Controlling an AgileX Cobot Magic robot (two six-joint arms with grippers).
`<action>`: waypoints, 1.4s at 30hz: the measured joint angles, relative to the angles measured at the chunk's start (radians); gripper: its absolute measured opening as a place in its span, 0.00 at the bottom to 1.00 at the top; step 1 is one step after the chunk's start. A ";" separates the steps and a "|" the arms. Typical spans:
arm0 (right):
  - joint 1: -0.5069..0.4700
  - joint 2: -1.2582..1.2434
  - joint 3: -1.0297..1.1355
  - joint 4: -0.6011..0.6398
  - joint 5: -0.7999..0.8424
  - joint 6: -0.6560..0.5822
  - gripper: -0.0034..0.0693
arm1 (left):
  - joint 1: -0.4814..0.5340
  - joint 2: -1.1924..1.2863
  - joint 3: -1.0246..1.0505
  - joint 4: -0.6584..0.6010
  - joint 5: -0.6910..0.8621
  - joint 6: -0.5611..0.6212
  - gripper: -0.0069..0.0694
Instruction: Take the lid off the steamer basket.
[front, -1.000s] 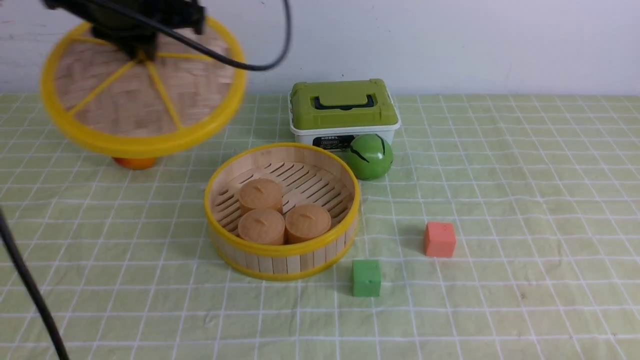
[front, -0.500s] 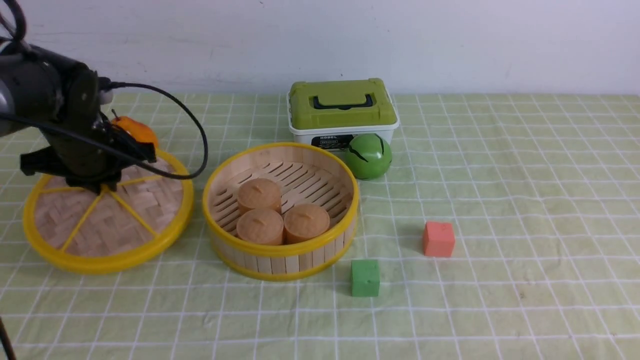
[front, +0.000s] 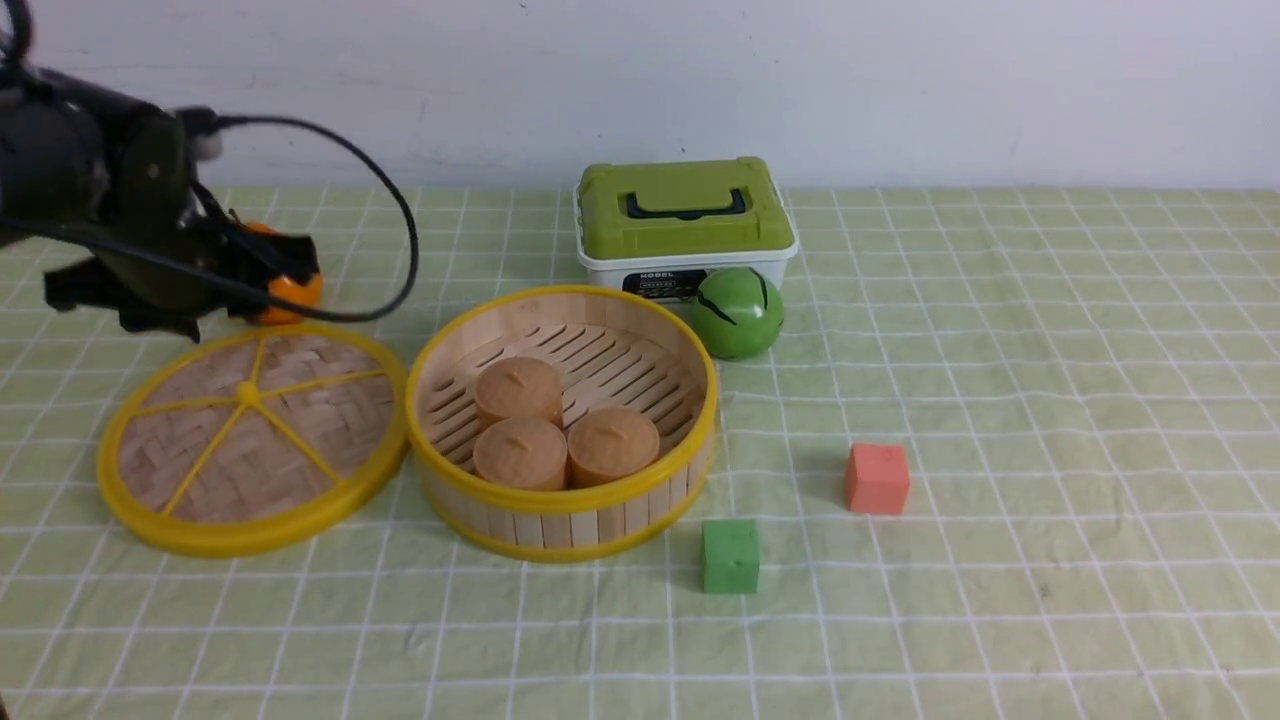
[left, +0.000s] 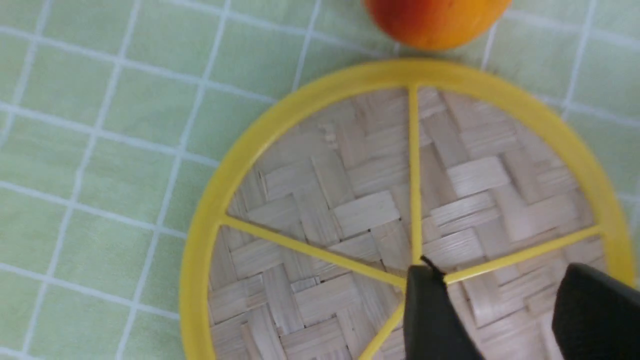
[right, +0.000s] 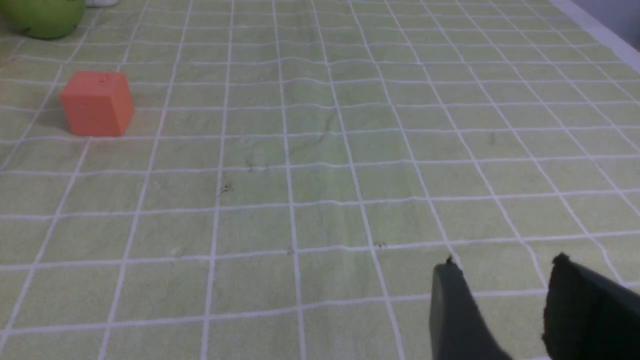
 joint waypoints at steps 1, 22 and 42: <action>0.000 0.000 0.000 0.000 0.000 0.000 0.38 | 0.000 -0.042 0.000 -0.008 0.004 0.000 0.43; 0.000 0.000 0.000 0.000 0.000 0.000 0.38 | 0.000 -1.327 0.928 -0.299 -0.351 0.230 0.07; 0.000 0.000 0.000 0.000 0.000 0.000 0.38 | -0.026 -1.735 1.452 -0.267 -0.347 0.232 0.07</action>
